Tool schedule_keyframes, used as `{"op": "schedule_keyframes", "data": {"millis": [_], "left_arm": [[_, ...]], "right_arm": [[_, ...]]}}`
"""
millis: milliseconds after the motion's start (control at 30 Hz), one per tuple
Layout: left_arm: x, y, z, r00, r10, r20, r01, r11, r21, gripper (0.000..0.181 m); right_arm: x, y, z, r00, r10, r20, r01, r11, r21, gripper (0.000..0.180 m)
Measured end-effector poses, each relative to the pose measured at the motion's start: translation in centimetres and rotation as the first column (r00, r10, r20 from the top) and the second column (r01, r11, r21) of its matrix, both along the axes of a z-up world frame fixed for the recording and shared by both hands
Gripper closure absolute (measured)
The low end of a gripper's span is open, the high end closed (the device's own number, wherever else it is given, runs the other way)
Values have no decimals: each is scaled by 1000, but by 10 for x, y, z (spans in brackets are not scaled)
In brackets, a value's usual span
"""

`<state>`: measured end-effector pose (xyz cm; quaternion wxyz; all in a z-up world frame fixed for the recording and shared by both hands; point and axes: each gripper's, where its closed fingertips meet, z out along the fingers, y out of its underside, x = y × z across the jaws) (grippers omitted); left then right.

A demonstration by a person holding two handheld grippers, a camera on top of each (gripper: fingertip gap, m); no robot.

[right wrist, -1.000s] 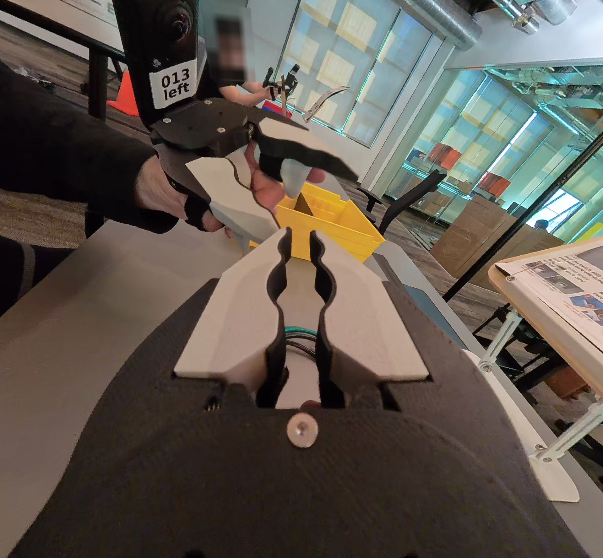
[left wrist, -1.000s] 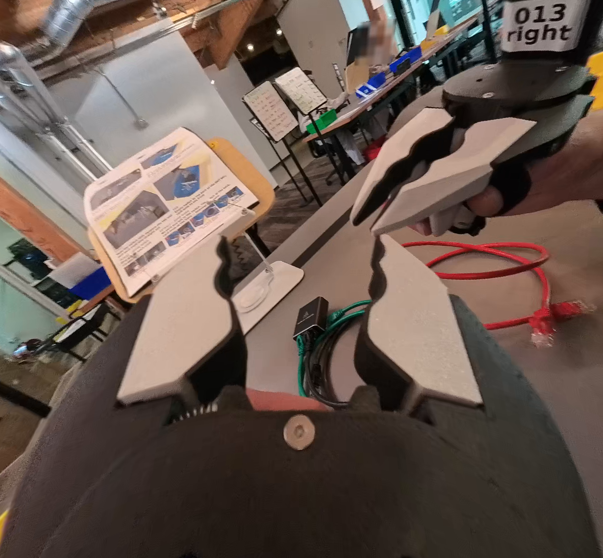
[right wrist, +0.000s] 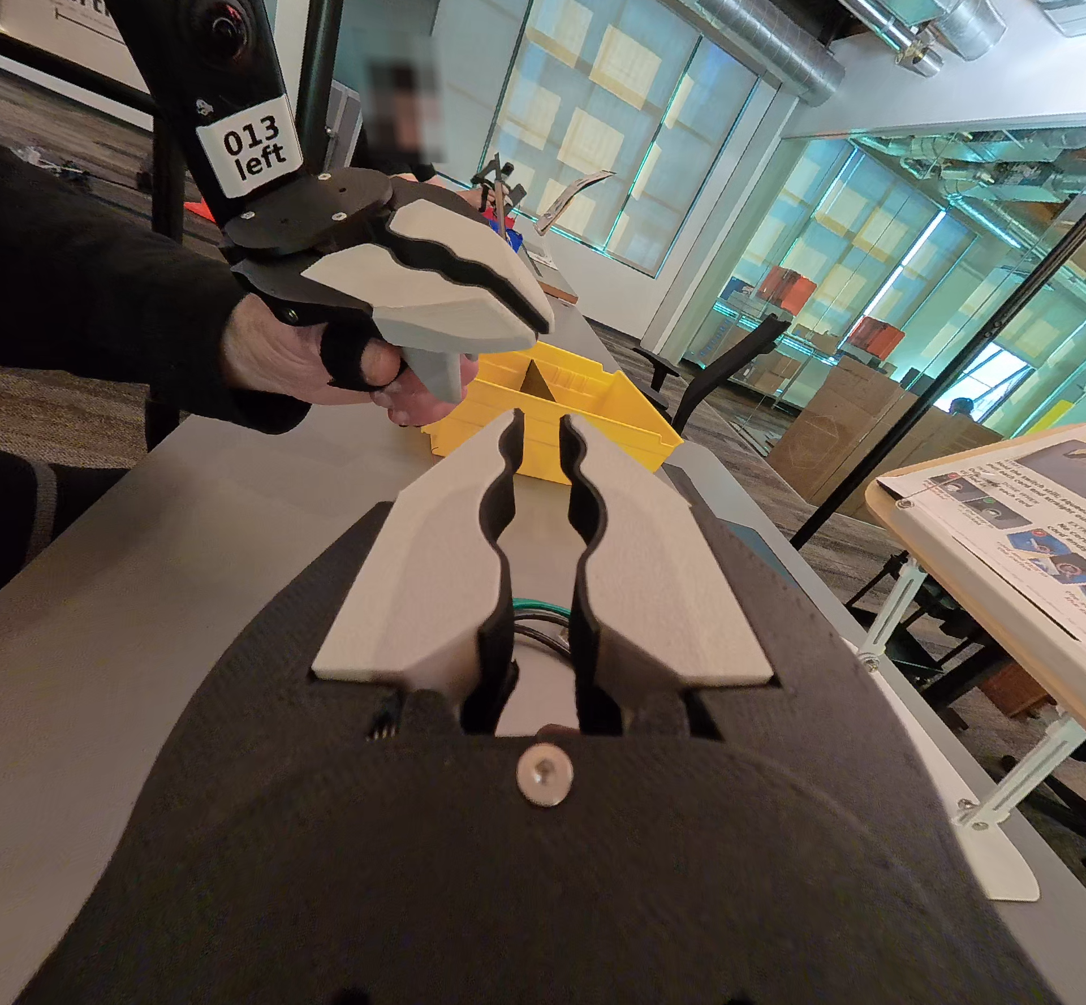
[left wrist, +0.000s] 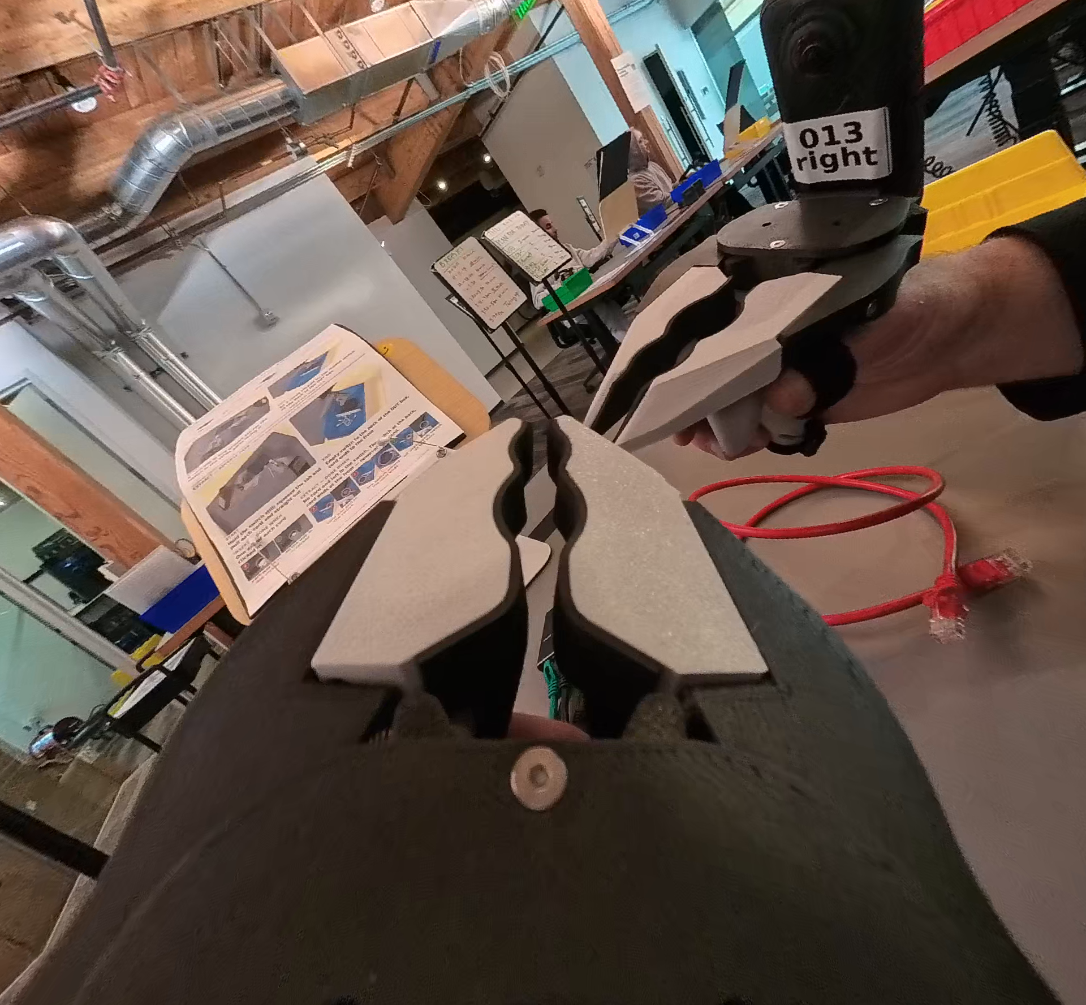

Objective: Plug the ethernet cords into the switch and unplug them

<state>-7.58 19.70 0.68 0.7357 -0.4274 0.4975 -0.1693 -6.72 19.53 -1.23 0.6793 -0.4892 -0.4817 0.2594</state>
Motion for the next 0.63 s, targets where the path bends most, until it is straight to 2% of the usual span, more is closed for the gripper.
{"op": "schedule_keyframes", "data": {"millis": [167,300,367,467,533,567,600,633], "left_arm": [[0,1,-2,999,28,-20,-28,999,32,176],[1,2,-4,992,96,-78,-85,988,129,174],[1,5,-8,984,143,-110,-124,979,163,168],[2,9,-12,974,184,-129,-160,971,178,145],[2,10,-13,971,197,-136,-170,967,188,142],[2,9,-13,971,190,-142,-161,968,194,154],[1,8,-13,970,193,-145,-161,965,207,172],[1,8,-12,969,197,-146,-163,962,220,175]], "right_arm": [[0,0,0,1000,-1,3,1,1000,1,170],[1,1,-1,1000,-2,4,2,1000,0,170],[0,1,-2,1000,-1,6,1,1000,-3,170],[-1,1,-4,1000,-1,12,1,1000,-4,171],[-1,1,-4,1000,-2,16,2,1000,-4,171],[0,1,-4,1000,-3,14,3,1000,-5,171],[0,2,-4,1000,-3,11,3,1000,-6,171],[0,2,-3,1000,-4,10,4,1000,-7,171]]}}
